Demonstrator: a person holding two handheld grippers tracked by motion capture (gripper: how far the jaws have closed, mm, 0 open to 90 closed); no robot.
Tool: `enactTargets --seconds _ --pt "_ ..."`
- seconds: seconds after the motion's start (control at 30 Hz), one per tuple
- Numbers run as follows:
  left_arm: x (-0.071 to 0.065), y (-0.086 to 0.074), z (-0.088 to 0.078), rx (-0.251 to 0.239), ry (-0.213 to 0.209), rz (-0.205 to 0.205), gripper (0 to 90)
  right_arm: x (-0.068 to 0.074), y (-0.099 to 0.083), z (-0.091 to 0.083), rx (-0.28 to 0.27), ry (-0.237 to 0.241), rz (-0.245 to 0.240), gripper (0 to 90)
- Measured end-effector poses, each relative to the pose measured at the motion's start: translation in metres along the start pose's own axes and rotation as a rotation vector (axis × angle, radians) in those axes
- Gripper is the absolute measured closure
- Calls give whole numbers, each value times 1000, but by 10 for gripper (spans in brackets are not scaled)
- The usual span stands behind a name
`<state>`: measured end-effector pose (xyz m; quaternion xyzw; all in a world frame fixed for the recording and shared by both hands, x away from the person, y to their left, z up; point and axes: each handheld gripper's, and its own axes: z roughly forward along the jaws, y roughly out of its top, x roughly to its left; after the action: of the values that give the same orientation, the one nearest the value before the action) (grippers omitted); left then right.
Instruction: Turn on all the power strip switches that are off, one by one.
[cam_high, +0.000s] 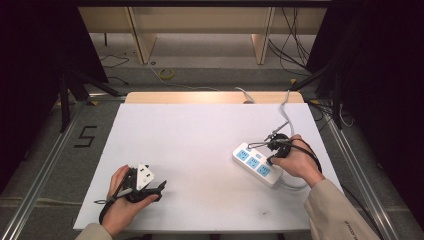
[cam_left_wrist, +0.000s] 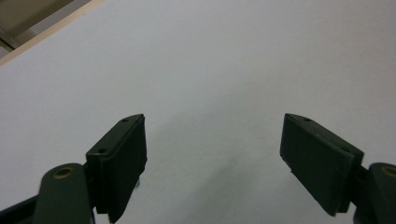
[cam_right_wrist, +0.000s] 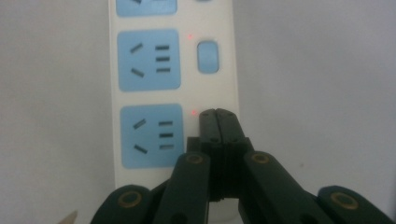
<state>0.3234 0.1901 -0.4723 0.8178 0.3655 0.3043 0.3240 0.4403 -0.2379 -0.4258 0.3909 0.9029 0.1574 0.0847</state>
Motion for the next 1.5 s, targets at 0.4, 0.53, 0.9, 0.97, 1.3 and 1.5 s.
enactTargets --seconds 0.4,0.53,0.9,0.97,1.3,1.5 --pt "0 0 -1 0 -1 -1 228 0 8 -5 -23 -9 -6 900" --pt "0 0 0 1 -1 1 228 -1 10 -6 -23 -9 -6 900" --pt "-1 0 0 -1 -2 0 228 -1 16 -8 -26 -5 -7 900" --pt "-1 0 0 1 -2 0 228 -1 17 -8 -26 -5 -6 900" --pt "-1 0 0 0 -2 0 228 0 22 -7 -26 -6 -11 900" --pt "-1 0 0 -1 -1 2 228 -1 25 -8 -30 -7 -14 900"
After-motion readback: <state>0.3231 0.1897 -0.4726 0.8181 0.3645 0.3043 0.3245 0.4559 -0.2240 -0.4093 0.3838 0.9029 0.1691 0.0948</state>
